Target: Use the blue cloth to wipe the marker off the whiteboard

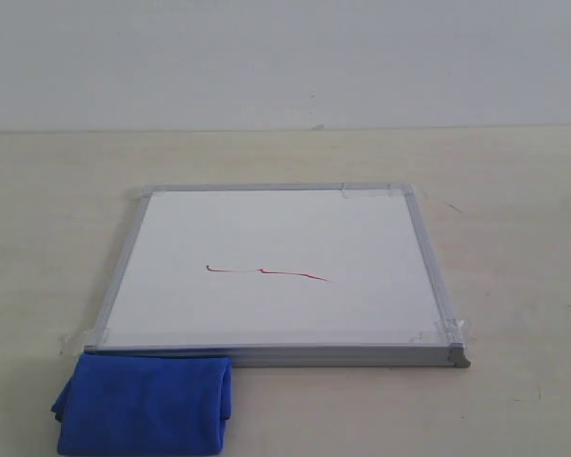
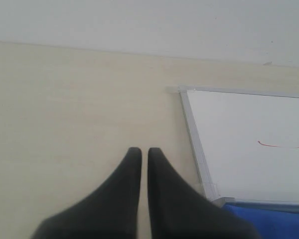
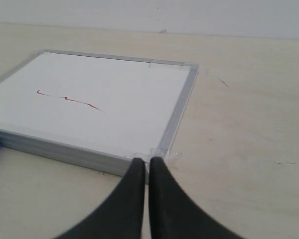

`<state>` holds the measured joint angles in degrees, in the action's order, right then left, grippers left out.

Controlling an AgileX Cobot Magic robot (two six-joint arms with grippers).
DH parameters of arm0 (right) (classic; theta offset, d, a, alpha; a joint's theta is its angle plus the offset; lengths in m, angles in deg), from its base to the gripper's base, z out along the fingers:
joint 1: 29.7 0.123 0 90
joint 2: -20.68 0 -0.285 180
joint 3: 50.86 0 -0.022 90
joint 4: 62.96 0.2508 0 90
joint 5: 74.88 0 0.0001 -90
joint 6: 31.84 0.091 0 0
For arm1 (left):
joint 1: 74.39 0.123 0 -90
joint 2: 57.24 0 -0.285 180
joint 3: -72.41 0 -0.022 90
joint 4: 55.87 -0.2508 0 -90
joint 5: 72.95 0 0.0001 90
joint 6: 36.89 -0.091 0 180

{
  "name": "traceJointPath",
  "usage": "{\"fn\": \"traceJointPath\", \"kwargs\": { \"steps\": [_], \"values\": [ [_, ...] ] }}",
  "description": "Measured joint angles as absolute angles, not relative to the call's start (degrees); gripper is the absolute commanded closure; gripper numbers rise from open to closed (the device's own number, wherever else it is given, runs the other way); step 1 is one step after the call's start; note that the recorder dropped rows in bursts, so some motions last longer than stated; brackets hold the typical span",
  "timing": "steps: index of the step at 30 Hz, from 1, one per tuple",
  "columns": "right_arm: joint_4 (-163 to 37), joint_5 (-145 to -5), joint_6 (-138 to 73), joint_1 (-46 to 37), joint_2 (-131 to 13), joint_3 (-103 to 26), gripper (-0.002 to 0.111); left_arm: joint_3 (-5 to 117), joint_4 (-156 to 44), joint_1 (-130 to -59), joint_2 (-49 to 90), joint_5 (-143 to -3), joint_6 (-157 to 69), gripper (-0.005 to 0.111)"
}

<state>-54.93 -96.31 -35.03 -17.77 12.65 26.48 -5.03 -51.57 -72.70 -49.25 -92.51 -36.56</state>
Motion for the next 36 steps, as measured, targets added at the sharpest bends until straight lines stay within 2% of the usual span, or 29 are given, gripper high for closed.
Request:
{"fn": "traceJointPath", "kwargs": {
  "steps": [36],
  "values": [
    [-53.2,-95.8,-33.8,-17.8,12.6,24.7,0.108,-5.0,-51.6,-72.7,-49.2,-92.5,-36.6,0.102]
  ]
}}
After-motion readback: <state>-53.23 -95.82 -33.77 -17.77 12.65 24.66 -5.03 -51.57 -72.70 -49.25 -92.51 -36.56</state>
